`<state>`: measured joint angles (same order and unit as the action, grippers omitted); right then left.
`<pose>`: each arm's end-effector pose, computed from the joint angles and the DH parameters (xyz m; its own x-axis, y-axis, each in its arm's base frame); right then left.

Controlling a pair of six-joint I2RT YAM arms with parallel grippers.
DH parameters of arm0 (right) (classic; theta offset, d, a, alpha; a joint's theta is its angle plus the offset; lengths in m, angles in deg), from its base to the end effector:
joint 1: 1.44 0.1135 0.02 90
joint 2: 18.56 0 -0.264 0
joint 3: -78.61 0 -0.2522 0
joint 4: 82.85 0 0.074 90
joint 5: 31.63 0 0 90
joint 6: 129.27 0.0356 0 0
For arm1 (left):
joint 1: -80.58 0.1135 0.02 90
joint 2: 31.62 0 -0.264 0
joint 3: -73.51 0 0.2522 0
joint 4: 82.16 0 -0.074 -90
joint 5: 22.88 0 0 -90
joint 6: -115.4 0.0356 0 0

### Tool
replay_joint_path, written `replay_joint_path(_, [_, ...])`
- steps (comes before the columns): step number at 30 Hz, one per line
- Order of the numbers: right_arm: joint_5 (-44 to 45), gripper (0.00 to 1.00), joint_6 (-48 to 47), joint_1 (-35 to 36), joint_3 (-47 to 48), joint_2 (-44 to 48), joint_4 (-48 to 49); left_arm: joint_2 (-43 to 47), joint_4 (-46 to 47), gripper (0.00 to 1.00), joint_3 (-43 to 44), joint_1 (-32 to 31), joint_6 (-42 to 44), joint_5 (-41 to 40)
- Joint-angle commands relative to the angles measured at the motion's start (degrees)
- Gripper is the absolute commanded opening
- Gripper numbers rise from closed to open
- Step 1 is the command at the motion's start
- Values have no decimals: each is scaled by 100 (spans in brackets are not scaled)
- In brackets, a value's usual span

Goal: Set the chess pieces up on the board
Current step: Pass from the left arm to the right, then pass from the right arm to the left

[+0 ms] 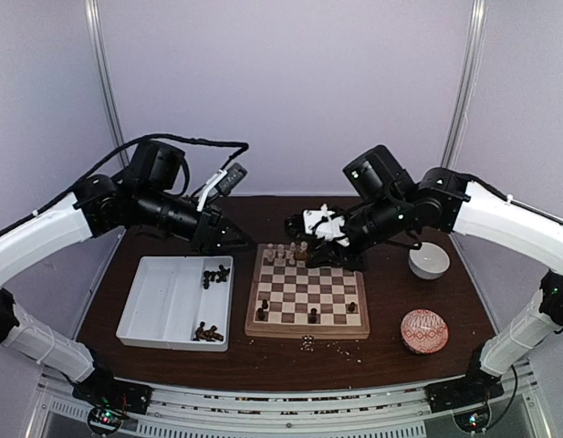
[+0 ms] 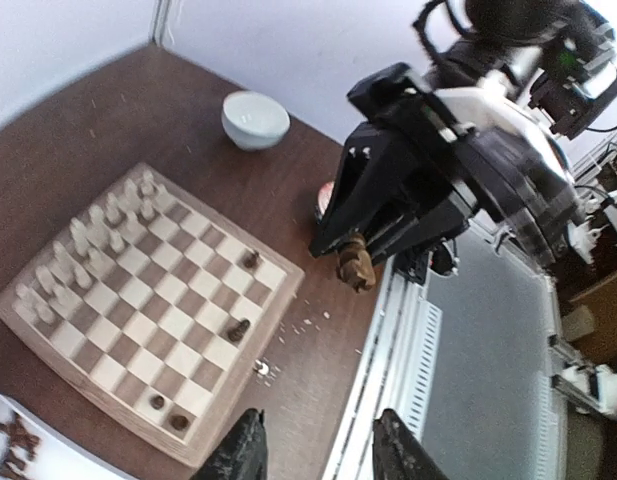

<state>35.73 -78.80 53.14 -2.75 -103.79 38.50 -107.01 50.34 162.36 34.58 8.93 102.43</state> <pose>0.1735 0.2676 0.3592 0.2613 -0.6462 -0.7171 -0.9632 -0.1261 -0.2374 0.1825 -0.2186 0.3700 -0.6336 0.3231 -0.7029 0.7717 0.3274 -0.5452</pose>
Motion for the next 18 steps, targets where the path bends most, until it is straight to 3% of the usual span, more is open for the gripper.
replay_joint_path(1, [-2816, 9, 943, -407, -138, 41, -477, 728, 1301, 37, -568, -735, 1518, -2046])
replay_joint_path(5, [-4066, 9, 1158, -547, -142, -243, -767, 1068, 1768, 37, -940, -1681, 3109, -2857])
replay_joint_path(10, [-4585, 9, 1106, -562, -130, -414, -958, 852, 1123, 34, -535, -2419, 4310, -3560])
replay_joint_path(18, [-4720, 10, 1024, -560, 0, -589, -1139, -68, 176, 32, 295, -3245, 5094, -4040])
